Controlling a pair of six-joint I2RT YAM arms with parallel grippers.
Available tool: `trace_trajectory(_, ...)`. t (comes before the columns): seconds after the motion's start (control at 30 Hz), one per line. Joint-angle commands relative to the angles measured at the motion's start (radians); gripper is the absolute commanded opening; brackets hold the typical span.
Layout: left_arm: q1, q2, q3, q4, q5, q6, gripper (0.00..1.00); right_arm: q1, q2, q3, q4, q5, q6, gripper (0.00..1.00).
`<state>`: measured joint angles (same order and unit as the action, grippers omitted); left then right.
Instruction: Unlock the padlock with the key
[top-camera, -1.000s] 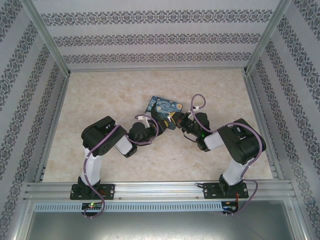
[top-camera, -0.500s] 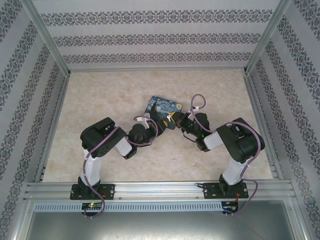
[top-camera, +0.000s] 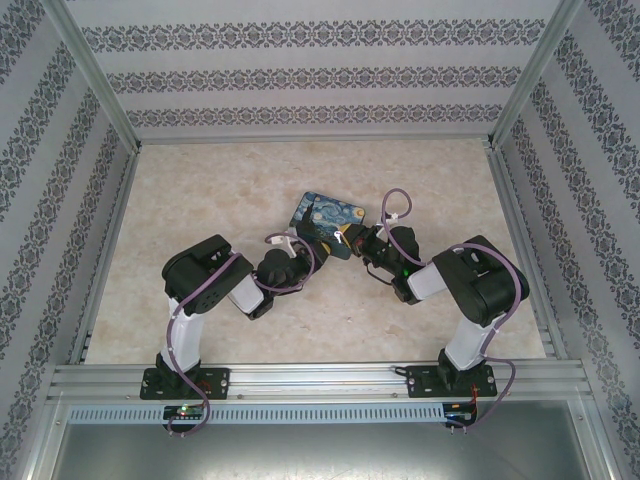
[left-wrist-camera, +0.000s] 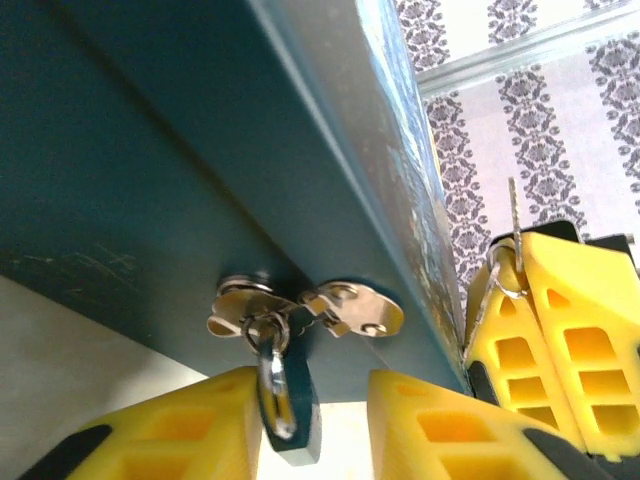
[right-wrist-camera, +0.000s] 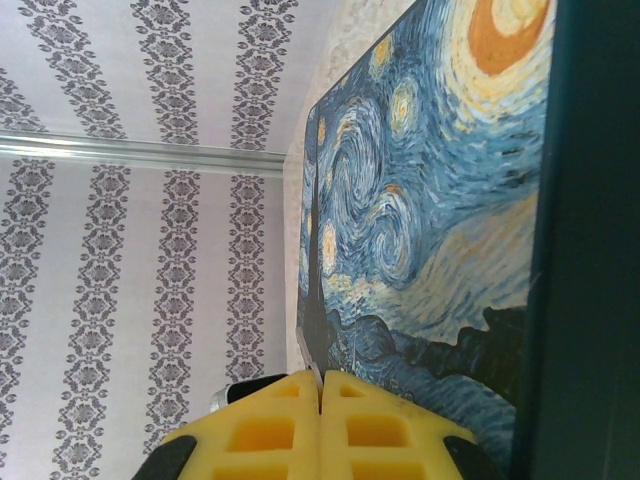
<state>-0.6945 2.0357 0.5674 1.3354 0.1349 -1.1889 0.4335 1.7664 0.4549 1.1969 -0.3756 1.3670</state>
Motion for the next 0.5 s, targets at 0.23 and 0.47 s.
trace_trajectory(0.23, -0.01, 0.013, -0.011, 0.041, -0.026, -0.001, 0.1, -0.015, -0.005, -0.019, -0.023, -0.028, -0.004, 0.0)
trace_trajectory(0.47, -0.002, -0.029, -0.029, -0.002, -0.01, 0.004, 0.0, -0.016, -0.183, -0.092, -0.108, -0.071, -0.073, 0.0)
